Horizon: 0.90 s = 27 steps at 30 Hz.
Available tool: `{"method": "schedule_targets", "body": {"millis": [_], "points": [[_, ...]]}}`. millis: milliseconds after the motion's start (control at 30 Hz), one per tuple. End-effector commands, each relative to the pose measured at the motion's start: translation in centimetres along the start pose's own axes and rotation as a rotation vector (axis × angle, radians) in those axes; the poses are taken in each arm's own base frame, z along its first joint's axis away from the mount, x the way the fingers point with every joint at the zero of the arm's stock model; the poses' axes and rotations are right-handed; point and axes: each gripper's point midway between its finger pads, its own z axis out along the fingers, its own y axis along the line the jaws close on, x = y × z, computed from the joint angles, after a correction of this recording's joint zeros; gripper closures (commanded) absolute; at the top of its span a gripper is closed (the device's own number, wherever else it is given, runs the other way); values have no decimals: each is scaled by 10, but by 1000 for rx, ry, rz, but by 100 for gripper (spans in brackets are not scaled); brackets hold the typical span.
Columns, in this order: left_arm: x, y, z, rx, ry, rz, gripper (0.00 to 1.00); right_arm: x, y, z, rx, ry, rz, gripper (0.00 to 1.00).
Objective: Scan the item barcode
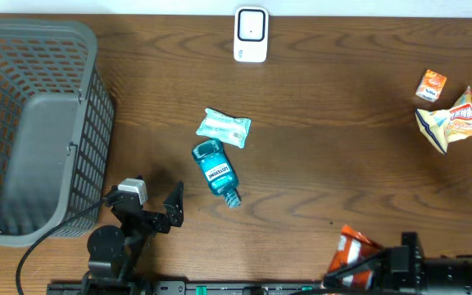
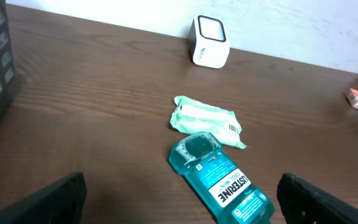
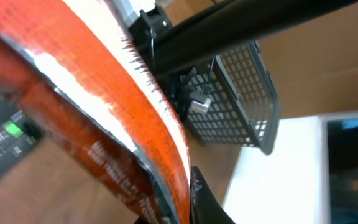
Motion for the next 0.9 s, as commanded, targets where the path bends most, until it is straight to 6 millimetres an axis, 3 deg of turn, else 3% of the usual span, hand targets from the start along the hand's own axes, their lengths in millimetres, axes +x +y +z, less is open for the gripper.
{"method": "schedule_targets", "body": {"millis": [0, 200, 500, 767, 867], "points": [[11, 1, 2, 2, 32, -9, 2, 15, -6, 15, -38, 59, -129, 99], [11, 1, 2, 2, 32, -9, 2, 46, -19, 50, -117, 171, -95, 99], [11, 1, 2, 2, 32, -9, 2, 91, -33, 84, -176, 338, -3, 99], [11, 1, 2, 2, 32, -9, 2, 110, -44, 88, -146, 357, 98, 99], [11, 1, 2, 2, 32, -9, 2, 116, -59, 89, -74, 358, 195, 99]]}}
